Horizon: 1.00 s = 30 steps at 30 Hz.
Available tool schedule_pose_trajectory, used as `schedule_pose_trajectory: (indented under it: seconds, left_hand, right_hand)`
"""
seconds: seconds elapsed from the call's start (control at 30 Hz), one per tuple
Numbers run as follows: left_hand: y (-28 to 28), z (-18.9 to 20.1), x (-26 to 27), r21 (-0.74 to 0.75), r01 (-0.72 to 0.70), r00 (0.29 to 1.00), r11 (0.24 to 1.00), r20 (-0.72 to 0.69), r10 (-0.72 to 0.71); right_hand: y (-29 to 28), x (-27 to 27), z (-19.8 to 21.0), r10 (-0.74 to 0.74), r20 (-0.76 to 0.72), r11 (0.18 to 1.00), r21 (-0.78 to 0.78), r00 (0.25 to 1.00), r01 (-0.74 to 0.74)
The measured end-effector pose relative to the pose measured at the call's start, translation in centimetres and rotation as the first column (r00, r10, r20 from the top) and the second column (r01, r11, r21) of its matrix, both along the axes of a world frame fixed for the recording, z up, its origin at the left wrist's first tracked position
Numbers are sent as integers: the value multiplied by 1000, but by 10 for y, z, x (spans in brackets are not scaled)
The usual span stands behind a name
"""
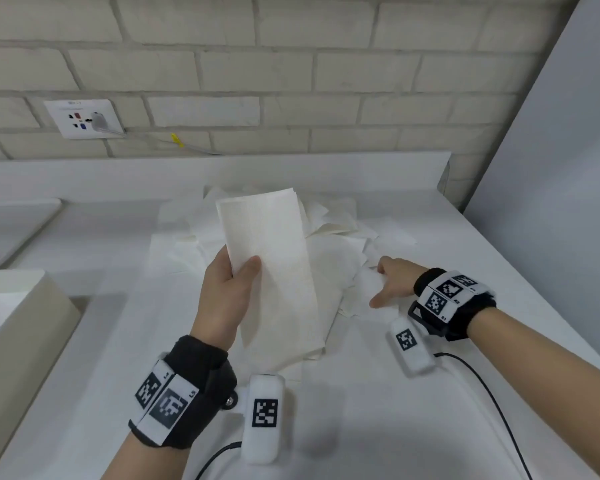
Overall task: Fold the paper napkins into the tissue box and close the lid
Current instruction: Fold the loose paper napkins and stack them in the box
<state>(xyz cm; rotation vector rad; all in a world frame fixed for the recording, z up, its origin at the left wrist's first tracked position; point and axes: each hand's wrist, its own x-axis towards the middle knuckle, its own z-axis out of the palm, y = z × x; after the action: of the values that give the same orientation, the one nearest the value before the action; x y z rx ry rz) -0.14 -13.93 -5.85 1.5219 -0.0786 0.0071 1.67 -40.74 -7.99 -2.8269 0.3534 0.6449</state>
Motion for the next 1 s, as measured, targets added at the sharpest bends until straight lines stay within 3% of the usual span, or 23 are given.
schedule_pose_trajectory:
  seconds: [0.1,0.17,0.47,0.57,0.7,0.77,0.83,0.9,1.0]
  left_hand:
    - [1,-1,0,-11,3,1000,1000,-6,-3]
    - [3,-1,1,-20,3,1000,1000,-9,-3]
    - [11,-3,2,-69,-20,993,997,115,28]
    - [15,-7,5,27,-43,986,999,162,38]
    - [16,-10,8,98,-99,992,990,83,91]
    - [15,-7,7,86,-101,993,991,64,96]
    - [15,-3,5,82,-79,994,994,81,72]
    - [13,5,1,34,-16,995,999,99,13]
    - [15,12,-4,-94,142,983,985,134,-129]
  right_hand:
    - [-1,4,-3,-63,16,978,200,998,58]
    - [-2,5,-2,-99,119,958,280,988,62]
    - [-4,-6,42,-140,507,971,238,850,17]
    - [3,-15,63,-61,625,987,155,778,-47]
    - [22,-28,91,11,735,967,166,678,-195]
    - [36,-35,104,-15,748,904,294,664,-311]
    - [51,-37,112,-93,703,762,506,705,-404]
    - [65,-35,114,-141,628,616,661,765,-429]
    - [82,-28,109,-156,566,509,749,810,-425]
